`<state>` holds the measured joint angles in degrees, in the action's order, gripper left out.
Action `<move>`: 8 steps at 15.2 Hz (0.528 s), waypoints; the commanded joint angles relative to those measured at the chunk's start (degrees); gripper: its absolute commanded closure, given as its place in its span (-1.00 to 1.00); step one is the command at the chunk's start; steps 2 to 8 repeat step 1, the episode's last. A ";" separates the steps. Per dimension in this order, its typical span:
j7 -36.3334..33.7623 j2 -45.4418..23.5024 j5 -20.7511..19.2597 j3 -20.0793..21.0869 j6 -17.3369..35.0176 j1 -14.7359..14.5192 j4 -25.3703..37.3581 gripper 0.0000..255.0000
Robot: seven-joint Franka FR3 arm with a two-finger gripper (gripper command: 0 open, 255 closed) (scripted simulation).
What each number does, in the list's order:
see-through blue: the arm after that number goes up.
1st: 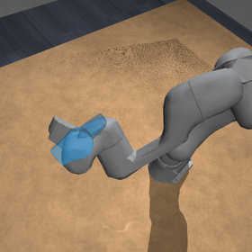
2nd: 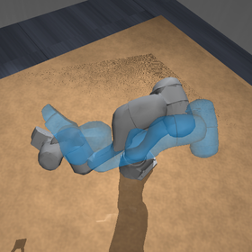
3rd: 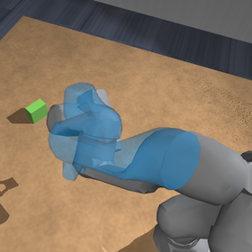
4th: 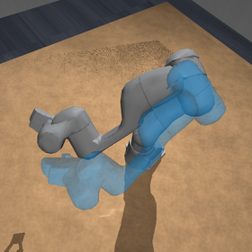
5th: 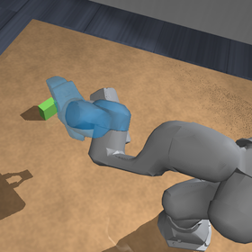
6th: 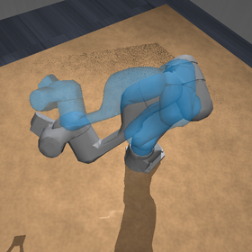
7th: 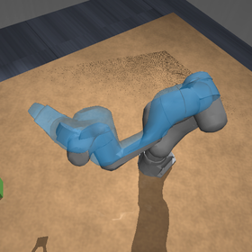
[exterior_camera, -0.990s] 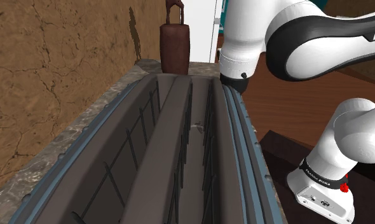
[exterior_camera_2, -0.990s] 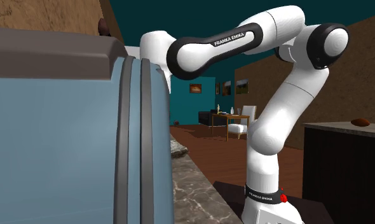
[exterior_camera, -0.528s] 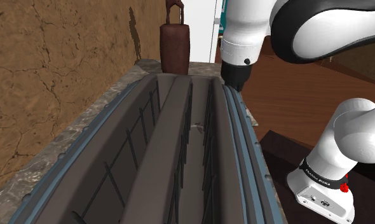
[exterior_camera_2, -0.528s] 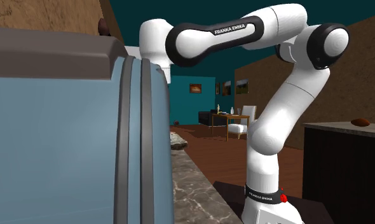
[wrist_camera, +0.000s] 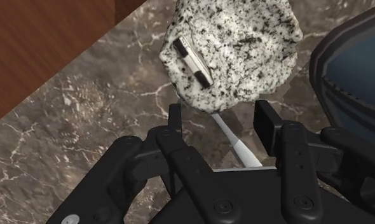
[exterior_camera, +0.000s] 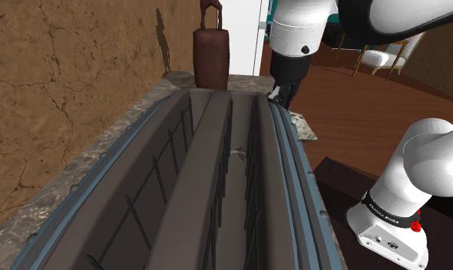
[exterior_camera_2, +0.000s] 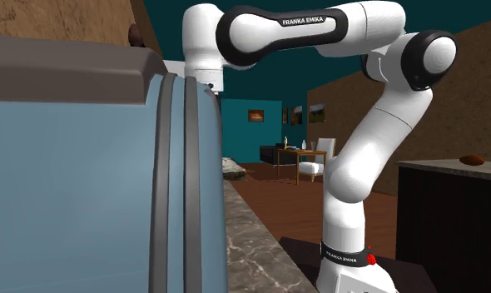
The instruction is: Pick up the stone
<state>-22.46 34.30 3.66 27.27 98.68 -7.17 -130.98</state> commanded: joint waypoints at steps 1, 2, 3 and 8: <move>0.15 0.05 -0.07 -0.16 -0.42 0.04 0.37 1.00; 0.15 0.05 -0.07 -0.16 -0.42 0.04 0.37 1.00; 0.15 0.05 -0.07 -0.16 -0.42 0.04 0.37 1.00; 0.15 0.05 -0.07 -0.16 -0.42 0.04 0.37 1.00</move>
